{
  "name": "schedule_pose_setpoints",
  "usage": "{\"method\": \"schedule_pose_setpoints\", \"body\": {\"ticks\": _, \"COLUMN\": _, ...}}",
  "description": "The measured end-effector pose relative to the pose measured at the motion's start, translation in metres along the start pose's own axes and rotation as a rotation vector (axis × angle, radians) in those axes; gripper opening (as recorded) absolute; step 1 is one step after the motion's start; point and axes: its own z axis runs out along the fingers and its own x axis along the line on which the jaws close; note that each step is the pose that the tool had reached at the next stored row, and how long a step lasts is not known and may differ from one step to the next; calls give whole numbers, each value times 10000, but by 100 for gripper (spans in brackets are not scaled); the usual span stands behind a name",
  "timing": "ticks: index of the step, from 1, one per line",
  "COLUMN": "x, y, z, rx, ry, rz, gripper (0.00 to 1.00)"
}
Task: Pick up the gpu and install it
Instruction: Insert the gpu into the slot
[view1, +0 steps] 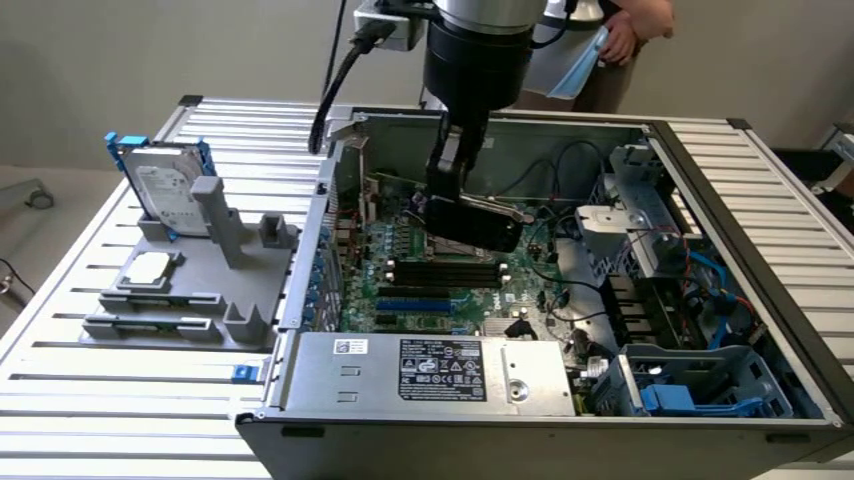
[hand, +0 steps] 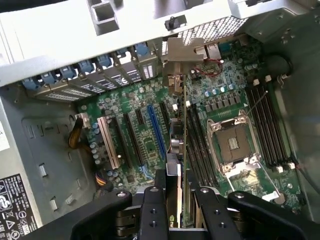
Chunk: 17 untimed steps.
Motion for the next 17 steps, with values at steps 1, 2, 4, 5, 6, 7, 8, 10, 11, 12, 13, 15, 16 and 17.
{"method": "schedule_pose_setpoints", "body": {"ticks": 1, "x": 0, "y": 0, "z": 7, "rx": 10, "ry": 6, "rz": -170, "gripper": 27}}
{"method": "schedule_pose_setpoints", "body": {"ticks": 2, "x": 0, "y": -1, "z": 14, "rx": 14, "ry": 15, "rz": -355, "gripper": 27}}
{"method": "schedule_pose_setpoints", "body": {"ticks": 4, "x": 0, "y": -2, "z": 33, "rx": 13, "ry": 31, "rz": -713, "gripper": 27}}
{"method": "schedule_pose_setpoints", "body": {"ticks": 5, "x": 1, "y": -2, "z": 44, "rx": 11, "ry": 45, "rz": -910, "gripper": 27}}
{"method": "schedule_pose_setpoints", "body": {"ticks": 6, "x": 1, "y": -3, "z": 55, "rx": 9, "ry": 56, "rz": -1088, "gripper": 27}}
{"method": "schedule_pose_setpoints", "body": {"ticks": 7, "x": 1, "y": -4, "z": 66, "rx": 7, "ry": 66, "rz": -1268, "gripper": 27}}
{"method": "schedule_pose_setpoints", "body": {"ticks": 8, "x": 1, "y": -4, "z": 77, "rx": 5, "ry": 76, "rz": -1444, "gripper": 27}}
{"method": "schedule_pose_setpoints", "body": {"ticks": 10, "x": 1, "y": -6, "z": 101, "rx": 1, "ry": 94, "rz": -1776, "gripper": 27}}
{"method": "schedule_pose_setpoints", "body": {"ticks": 11, "x": 2, "y": -7, "z": 114, "rx": 0, "ry": 101, "rz": -1898, "gripper": 27}}
{"method": "schedule_pose_setpoints", "body": {"ticks": 12, "x": 4, "y": -7, "z": 127, "rx": -2, "ry": 107, "rz": -2005, "gripper": 27}}
{"method": "schedule_pose_setpoints", "body": {"ticks": 13, "x": 7, "y": -9, "z": 140, "rx": -2, "ry": 110, "rz": -2101, "gripper": 27}}
{"method": "schedule_pose_setpoints", "body": {"ticks": 15, "x": 17, "y": -12, "z": 167, "rx": -6, "ry": 107, "rz": -2262, "gripper": 27}}
{"method": "schedule_pose_setpoints", "body": {"ticks": 16, "x": 23, "y": -12, "z": 181, "rx": -8, "ry": 103, "rz": -2330, "gripper": 27}}
{"method": "schedule_pose_setpoints", "body": {"ticks": 17, "x": 29, "y": -10, "z": 198, "rx": -8, "ry": 96, "rz": -2391, "gripper": 27}}
